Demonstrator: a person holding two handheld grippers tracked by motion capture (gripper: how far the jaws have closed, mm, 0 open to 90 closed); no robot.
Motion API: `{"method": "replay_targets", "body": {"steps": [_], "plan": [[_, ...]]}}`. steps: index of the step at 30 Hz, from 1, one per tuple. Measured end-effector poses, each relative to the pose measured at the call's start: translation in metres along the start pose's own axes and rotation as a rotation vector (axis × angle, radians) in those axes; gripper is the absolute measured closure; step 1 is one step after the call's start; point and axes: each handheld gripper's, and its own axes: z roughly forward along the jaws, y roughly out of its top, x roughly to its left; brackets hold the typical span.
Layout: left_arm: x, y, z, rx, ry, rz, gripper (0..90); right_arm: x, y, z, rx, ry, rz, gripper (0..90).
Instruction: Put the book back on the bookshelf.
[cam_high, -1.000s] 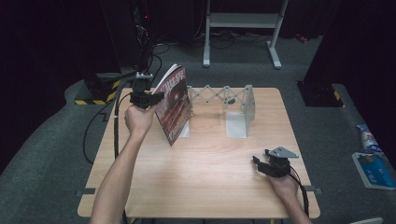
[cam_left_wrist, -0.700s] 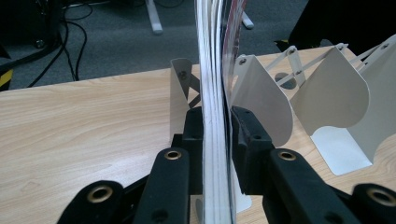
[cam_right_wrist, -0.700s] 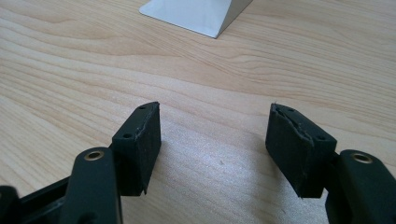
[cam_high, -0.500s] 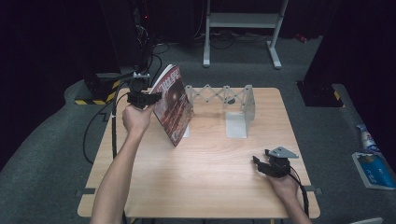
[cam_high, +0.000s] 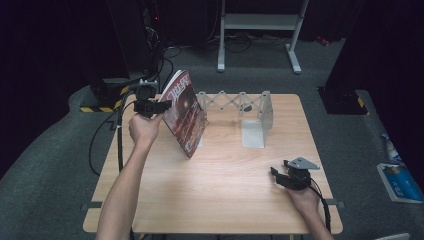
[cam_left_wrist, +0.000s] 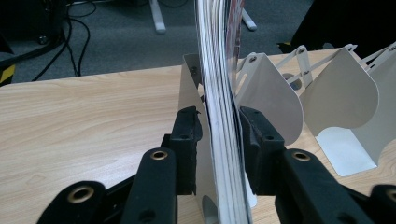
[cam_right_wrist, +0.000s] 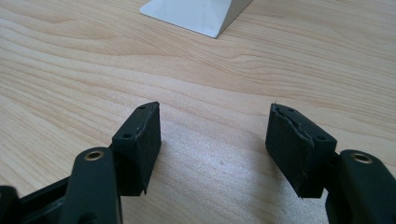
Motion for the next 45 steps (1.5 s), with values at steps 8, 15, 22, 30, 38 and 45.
{"method": "replay_targets", "body": {"steps": [8,15,22,30,38,45], "plan": [[0.002,-0.002,0.000,0.002,0.010,0.004,64.6,0.000,0.000,0.000,0.001,0.000,0.003,35.9],[0.002,-0.003,0.000,0.002,0.019,0.011,62.1,0.000,0.000,0.000,0.001,0.001,0.002,35.8],[0.004,-0.006,-0.001,0.005,0.016,0.010,58.6,0.000,0.000,0.000,0.001,0.001,0.002,35.8],[0.005,-0.006,-0.004,-0.001,0.021,0.010,53.0,0.000,0.000,0.000,0.000,0.001,0.001,35.8],[0.008,-0.006,-0.012,-0.036,0.007,0.004,47.7,0.000,0.000,0.000,0.001,0.001,0.002,35.8],[0.007,-0.006,-0.020,-0.082,-0.031,0.015,44.9,0.000,0.000,0.000,0.001,0.002,0.002,35.8]]}}
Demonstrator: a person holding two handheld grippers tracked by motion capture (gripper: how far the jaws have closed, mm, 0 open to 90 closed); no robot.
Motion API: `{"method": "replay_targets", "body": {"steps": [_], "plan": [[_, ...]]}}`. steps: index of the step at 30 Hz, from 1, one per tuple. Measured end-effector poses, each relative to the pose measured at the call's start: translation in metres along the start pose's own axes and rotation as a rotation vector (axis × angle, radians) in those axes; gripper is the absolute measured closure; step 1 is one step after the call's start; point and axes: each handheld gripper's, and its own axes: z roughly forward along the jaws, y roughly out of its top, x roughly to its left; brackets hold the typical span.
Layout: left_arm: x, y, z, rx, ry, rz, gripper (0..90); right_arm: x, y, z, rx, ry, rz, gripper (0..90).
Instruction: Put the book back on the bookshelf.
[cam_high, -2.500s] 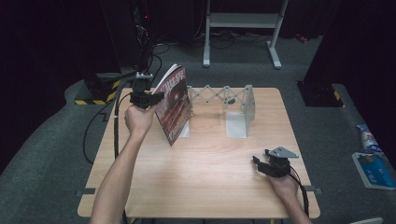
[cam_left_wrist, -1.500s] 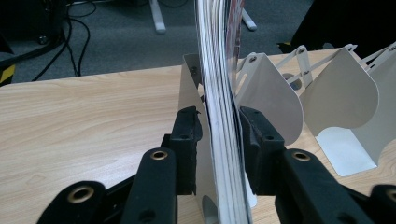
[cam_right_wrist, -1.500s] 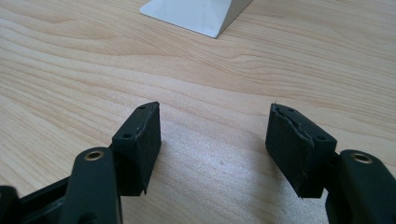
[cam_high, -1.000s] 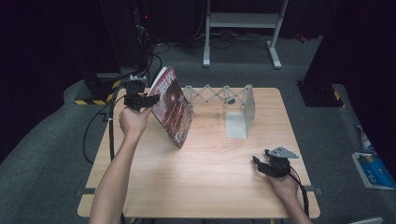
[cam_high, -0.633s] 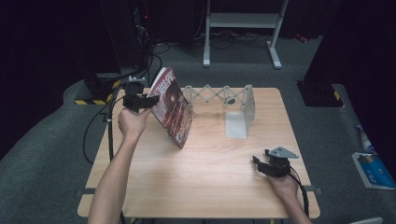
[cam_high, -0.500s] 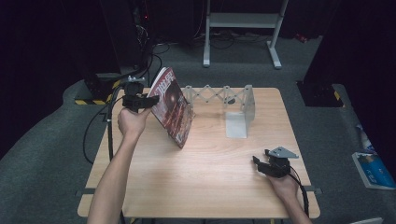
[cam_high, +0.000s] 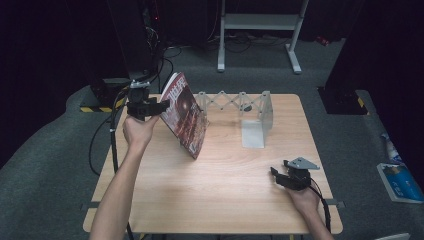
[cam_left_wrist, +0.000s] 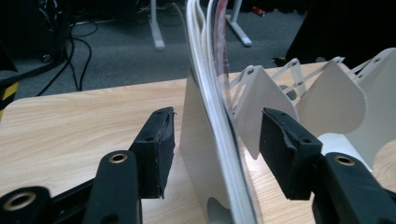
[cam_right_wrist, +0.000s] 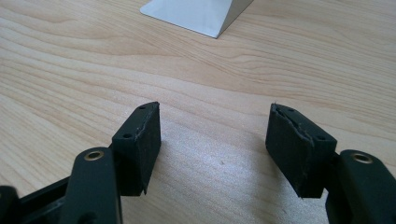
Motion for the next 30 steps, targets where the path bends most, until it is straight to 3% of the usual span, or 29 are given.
{"method": "replay_targets", "body": {"steps": [13,30], "plan": [[0.006,-0.006,-0.013,-0.063,-0.032,-0.021,43.4,0.000,0.000,0.000,0.000,0.000,0.000,35.9],[0.014,-0.021,-0.031,-0.110,-0.052,-0.039,41.5,0.000,0.000,0.000,0.000,-0.001,0.002,35.8]]}}
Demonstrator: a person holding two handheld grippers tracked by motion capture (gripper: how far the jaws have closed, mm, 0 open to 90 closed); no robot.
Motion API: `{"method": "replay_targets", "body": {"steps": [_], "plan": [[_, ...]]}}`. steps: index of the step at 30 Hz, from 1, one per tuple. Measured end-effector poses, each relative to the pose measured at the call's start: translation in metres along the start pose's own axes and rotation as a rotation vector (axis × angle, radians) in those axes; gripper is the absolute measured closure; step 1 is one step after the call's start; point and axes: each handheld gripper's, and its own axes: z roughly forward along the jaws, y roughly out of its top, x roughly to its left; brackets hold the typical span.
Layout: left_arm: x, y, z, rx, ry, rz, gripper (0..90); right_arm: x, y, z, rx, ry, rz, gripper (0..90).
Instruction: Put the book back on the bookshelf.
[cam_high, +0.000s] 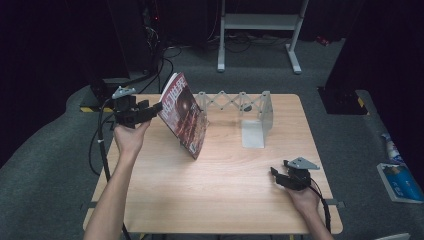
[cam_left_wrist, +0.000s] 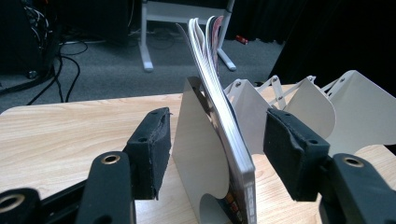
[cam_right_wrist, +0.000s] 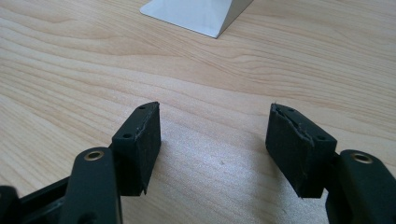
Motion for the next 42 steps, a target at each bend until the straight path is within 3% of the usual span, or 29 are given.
{"method": "replay_targets", "body": {"steps": [28,33,42], "plan": [[0.005,-0.023,-0.019,-0.034,-0.014,-0.010,40.5,0.000,0.000,0.000,0.000,-0.001,-0.002,35.8],[0.001,-0.028,-0.020,-0.027,0.014,0.036,40.0,0.000,0.000,0.000,-0.001,-0.001,-0.002,35.8],[-0.002,-0.037,-0.022,-0.032,0.000,0.038,39.9,0.000,0.000,0.000,0.000,-0.001,-0.001,35.8]]}}
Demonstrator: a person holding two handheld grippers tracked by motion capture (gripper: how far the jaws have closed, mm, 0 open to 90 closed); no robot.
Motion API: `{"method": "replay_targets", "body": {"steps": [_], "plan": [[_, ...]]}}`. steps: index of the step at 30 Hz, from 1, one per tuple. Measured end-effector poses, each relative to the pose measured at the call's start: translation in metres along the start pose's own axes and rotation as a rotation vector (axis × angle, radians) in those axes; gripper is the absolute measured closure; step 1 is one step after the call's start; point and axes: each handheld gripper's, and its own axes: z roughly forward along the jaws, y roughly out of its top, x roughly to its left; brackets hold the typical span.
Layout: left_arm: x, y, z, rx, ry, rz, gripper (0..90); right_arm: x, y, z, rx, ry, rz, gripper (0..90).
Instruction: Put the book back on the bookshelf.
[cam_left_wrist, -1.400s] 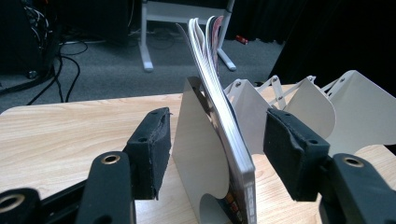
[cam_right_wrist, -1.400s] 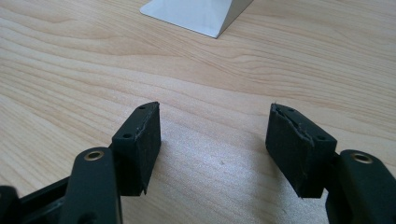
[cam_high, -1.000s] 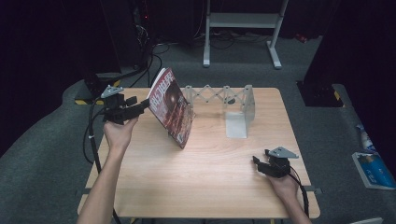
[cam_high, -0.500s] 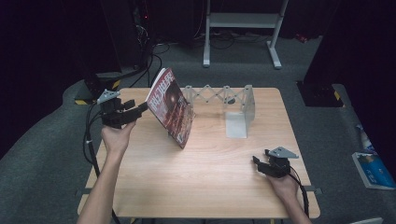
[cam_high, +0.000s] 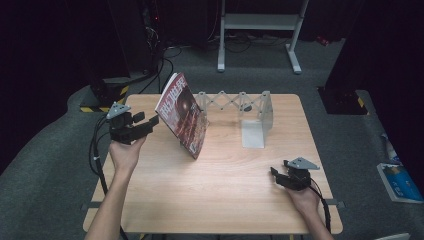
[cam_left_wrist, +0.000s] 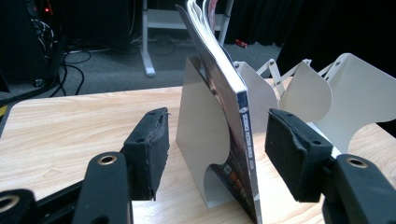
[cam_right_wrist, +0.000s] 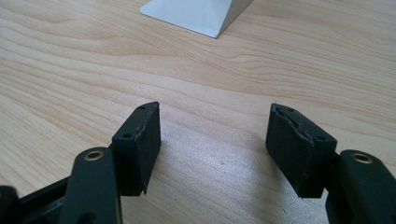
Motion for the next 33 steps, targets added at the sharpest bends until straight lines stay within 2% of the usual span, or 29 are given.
{"method": "replay_targets", "body": {"steps": [33], "plan": [[-0.011,-0.024,-0.004,-0.014,-0.056,-0.014,39.5,0.000,0.000,0.000,0.000,-0.001,0.000,35.8]]}}
